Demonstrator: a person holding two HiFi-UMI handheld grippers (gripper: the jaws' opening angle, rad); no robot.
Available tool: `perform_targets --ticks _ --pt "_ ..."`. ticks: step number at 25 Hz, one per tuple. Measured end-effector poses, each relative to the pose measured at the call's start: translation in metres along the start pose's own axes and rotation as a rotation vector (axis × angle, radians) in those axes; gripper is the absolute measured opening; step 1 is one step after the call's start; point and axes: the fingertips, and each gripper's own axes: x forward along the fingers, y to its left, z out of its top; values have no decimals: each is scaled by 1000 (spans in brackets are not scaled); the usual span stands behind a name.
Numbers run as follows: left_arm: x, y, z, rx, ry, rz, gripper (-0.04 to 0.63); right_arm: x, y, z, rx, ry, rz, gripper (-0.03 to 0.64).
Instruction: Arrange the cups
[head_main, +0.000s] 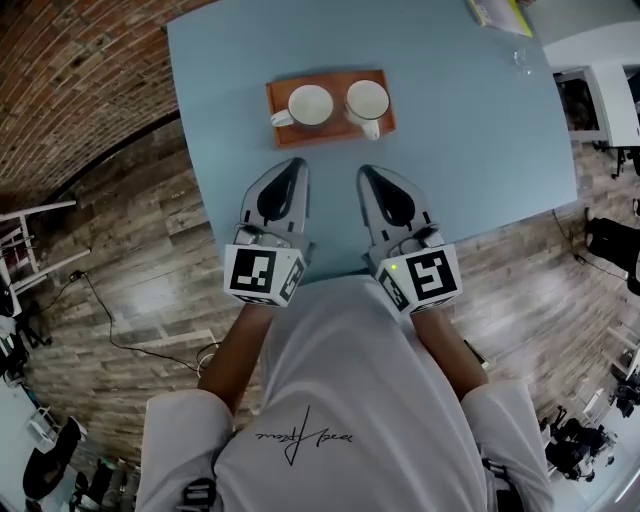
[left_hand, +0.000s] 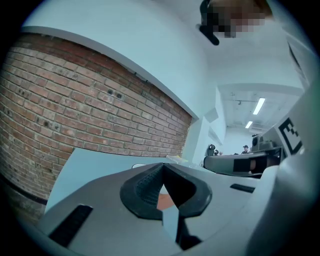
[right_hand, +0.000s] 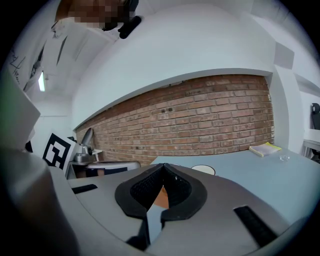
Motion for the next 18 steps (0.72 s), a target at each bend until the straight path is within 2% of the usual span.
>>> perform_targets --ticks 8,13,18 --pt "4 16 -2 27 11 -15 9 6 28 1 -37 22 128 21" --pt "6 29 -8 35 34 -17 9 7 32 1 -32 22 152 21" --pt "6 35 -15 44 50 -63 9 10 37 0 -30 31 159 21"
